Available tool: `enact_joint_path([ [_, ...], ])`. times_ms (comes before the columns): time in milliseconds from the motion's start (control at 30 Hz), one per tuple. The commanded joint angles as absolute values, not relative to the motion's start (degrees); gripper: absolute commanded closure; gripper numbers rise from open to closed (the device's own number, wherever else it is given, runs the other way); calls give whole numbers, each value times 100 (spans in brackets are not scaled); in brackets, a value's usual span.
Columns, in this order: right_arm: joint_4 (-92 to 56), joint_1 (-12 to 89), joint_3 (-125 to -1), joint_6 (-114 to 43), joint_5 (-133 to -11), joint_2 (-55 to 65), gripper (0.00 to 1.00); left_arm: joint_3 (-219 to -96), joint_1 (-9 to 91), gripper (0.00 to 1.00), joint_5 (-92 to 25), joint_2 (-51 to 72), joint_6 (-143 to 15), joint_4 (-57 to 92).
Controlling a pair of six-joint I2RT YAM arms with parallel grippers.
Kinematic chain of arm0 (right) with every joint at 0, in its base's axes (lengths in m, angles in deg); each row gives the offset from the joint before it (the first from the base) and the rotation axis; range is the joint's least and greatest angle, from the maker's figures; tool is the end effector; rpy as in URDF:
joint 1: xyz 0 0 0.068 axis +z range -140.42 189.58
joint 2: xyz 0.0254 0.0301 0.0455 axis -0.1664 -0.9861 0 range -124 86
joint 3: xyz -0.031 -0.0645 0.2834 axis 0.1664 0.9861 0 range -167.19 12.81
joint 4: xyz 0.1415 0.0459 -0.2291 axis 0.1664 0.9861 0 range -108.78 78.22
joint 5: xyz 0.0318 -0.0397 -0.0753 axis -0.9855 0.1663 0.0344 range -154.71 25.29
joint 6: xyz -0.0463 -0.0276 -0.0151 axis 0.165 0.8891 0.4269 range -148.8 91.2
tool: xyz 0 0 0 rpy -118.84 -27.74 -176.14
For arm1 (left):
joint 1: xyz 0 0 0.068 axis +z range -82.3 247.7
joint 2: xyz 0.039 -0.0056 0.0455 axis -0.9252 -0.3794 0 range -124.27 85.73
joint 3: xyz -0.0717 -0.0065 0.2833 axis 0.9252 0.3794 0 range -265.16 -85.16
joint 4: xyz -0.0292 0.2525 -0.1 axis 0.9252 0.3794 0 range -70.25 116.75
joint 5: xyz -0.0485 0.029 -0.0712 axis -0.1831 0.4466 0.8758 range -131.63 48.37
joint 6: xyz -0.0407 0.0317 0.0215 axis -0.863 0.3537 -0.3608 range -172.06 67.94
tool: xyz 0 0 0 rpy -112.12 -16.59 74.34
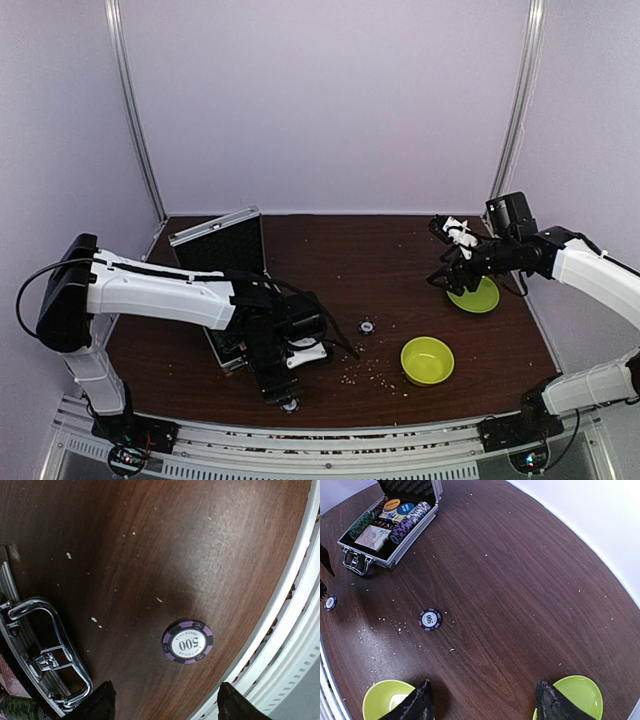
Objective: Pack up texas hold em set
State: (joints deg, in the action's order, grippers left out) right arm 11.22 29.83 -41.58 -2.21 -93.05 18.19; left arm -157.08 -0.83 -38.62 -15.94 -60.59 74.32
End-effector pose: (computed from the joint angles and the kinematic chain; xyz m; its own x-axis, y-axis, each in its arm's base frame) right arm 0.2333 0.1057 0.3010 -0.2956 -0.5290 -0.7955 -0.8503 0.5252 -0.0333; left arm 0.1233 -0.3189 0.2041 -0.4982 0.8623 -0.0903 0.8670 0.4940 -0.0662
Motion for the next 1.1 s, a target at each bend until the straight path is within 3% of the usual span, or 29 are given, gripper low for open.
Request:
enact_joint_path([
  [0, 1140, 2971, -4216, -213, -9393, 1968, 31, -15474, -99, 28, -3888, -1620, -6041, 7242],
  [600, 1096, 2962, -4220, -289, -9108, 1983, 30, -15323, -102, 22, -3948, -1516, -5786, 7186],
  [900, 1108, 2962, -4176, -171, -9009, 1964, 29, -15340, -102, 32, -3582, -1850, -5422, 6589],
  [1067, 1135, 2962, -4177, -117, -8993, 1943, 29, -15337, -138, 32, -3623, -2056, -5367, 6484],
])
